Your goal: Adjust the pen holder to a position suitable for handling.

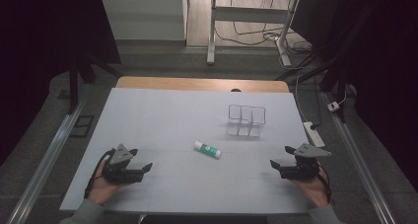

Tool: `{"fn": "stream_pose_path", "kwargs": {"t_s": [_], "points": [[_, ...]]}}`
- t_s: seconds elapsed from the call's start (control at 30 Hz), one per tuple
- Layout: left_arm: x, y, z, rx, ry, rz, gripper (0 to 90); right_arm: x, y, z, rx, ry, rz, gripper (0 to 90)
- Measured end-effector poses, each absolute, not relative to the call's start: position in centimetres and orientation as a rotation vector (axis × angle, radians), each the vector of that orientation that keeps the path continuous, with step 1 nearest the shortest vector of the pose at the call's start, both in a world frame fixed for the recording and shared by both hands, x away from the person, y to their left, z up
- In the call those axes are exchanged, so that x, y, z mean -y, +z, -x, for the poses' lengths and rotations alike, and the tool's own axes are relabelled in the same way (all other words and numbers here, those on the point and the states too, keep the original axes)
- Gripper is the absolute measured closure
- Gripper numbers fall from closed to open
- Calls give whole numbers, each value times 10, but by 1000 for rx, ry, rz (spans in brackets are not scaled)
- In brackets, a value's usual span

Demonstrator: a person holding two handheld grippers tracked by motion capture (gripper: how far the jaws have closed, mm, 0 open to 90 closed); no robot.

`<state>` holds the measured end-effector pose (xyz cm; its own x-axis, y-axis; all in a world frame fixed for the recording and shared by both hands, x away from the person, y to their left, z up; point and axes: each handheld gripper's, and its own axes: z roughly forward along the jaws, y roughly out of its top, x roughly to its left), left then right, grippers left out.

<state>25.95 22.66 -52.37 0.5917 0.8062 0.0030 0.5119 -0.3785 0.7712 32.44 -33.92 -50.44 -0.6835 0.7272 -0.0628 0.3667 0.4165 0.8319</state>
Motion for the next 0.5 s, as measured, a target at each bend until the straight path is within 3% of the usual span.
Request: {"fn": "stream_pose_path", "kwargs": {"t_s": [0.5], "points": [[-227,-524,-260,-1042,501,-2067,232,337,-507,-325,-2277,1160,-939,176]]}}
